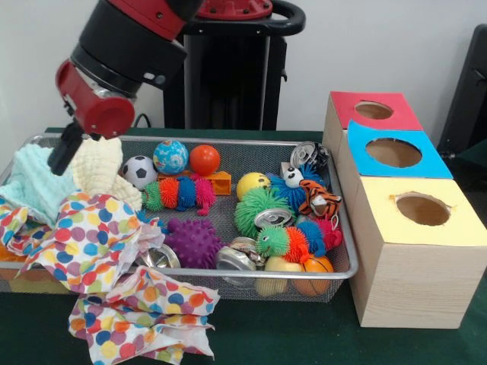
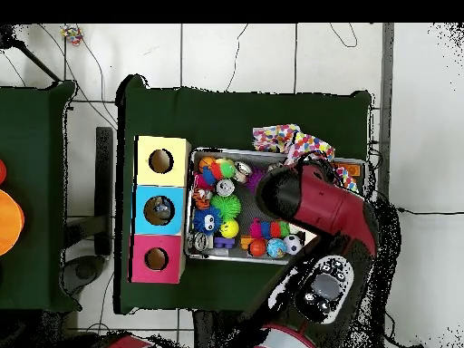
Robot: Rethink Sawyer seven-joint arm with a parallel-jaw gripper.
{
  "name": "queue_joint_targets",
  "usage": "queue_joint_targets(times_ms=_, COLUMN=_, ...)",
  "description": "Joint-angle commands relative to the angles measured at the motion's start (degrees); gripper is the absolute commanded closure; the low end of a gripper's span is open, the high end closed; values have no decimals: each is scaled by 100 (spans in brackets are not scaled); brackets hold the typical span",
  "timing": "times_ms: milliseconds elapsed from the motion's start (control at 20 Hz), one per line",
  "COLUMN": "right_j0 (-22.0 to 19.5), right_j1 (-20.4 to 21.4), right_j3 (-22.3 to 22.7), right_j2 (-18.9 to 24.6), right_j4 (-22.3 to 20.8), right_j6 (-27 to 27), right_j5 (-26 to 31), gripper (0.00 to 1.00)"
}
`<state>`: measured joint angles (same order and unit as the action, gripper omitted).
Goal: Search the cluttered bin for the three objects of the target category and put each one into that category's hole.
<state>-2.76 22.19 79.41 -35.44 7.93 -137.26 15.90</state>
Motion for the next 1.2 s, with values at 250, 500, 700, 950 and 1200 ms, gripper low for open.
queue_joint_targets(times_ms=250, right_j0=-582, right_j1=-64, right_j3=-256, right_j2=755, right_j4=-560, right_j6=206, right_j5=-67, gripper=100)
queue_joint_targets(times_ms=500, right_j0=-761, right_j1=-245, right_j3=-279, right_j2=959, right_j4=-612, right_j6=84, right_j5=-184, gripper=100)
queue_joint_targets(times_ms=700, right_j0=-908, right_j1=-337, right_j3=-286, right_j2=1140, right_j4=-648, right_j6=39, right_j5=-290, gripper=100)
queue_joint_targets(times_ms=950, right_j0=-1033, right_j1=-319, right_j3=-223, right_j2=1366, right_j4=-577, right_j6=-5, right_j5=-192, gripper=100)
queue_joint_targets(times_ms=1200, right_j0=-1082, right_j1=-281, right_j3=-117, right_j2=1572, right_j4=-490, right_j6=-168, right_j5=-271, gripper=100)
